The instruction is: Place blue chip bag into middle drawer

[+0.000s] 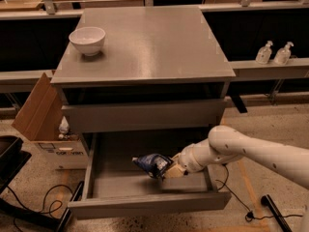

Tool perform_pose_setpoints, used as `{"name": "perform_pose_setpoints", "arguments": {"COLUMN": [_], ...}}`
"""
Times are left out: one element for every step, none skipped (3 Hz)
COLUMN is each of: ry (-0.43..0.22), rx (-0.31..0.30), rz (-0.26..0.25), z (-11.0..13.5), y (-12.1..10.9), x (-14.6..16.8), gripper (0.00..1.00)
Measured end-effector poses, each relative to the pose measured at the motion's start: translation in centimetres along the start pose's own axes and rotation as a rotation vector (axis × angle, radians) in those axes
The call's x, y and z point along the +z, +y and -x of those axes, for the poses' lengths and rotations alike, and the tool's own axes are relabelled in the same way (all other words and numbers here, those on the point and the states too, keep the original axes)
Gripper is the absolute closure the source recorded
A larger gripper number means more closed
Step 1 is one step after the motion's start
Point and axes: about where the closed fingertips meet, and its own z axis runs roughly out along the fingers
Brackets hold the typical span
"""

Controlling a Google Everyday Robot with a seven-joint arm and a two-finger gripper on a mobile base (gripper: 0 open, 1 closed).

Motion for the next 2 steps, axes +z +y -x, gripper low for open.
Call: {"name": "perform_pose_setpoints", "arguments": {"ry": [0.041,0.039], "rx": [0.072,0.068], "rz": [-0.084,-0.074], "z": [2.43,2.32], "y": [-3.88,-3.51], "x": [2.80,2.82], "gripper": [0.97,0.74]}}
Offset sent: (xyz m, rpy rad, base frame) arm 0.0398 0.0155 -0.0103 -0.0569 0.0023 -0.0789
